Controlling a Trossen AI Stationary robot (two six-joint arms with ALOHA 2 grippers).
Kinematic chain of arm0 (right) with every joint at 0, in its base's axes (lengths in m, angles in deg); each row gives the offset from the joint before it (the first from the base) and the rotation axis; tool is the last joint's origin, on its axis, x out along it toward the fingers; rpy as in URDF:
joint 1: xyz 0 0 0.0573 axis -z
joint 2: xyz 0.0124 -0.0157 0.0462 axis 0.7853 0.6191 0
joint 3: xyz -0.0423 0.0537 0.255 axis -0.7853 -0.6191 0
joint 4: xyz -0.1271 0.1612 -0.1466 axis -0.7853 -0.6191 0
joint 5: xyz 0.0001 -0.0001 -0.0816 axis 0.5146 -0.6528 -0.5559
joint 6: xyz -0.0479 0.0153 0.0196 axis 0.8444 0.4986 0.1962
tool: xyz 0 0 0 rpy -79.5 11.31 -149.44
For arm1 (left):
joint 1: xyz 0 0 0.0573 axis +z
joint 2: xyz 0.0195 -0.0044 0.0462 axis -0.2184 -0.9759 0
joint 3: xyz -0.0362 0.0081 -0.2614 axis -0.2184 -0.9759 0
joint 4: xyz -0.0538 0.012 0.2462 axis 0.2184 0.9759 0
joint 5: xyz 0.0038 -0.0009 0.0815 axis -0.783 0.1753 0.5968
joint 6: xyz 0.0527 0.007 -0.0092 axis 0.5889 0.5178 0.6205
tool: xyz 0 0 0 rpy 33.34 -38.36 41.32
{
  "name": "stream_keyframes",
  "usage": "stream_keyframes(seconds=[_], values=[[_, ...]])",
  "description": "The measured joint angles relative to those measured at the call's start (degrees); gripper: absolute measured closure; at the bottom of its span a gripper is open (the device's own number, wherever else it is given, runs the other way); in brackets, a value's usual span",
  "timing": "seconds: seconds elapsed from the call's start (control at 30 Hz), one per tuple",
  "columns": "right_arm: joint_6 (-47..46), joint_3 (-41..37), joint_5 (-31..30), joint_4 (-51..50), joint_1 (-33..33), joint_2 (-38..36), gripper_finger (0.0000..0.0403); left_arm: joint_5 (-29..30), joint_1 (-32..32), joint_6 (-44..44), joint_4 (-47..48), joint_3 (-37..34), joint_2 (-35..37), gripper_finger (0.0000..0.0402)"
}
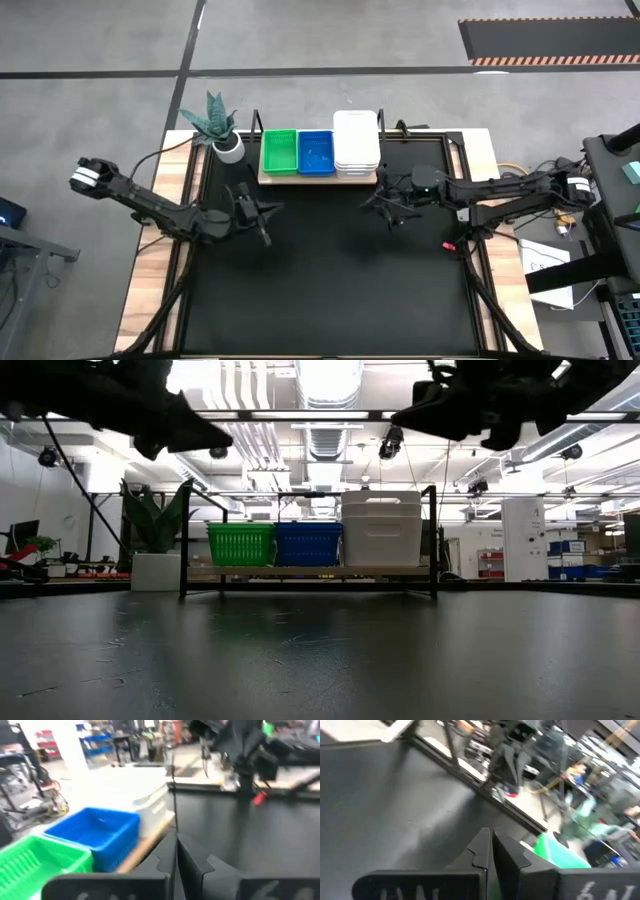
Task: Stack baskets on shelf by color
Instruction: Stack the green bin on top of the stacked green bins on the shelf
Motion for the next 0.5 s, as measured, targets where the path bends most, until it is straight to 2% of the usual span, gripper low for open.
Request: stream_keyframes(seconds=[0.1,0.23,0.5], values=[[-0.4,0.0,-1.5,0.6,0.0,0.2,0.039,0.6,2.0,2.7,-4.4,-0.1,-0.9,0.0402],[-0.4,0.0,-1.4,0.9,0.0,-0.7,0.039,0.2,5.4,3.7,-4.3,3.0,-2.9,0.0402],[1.1,0.0,-1.4,0.5,0.0,-1.4,0.039,-7.2,13.4,4.5,-2.8,10.1,-10.5,0.0402]])
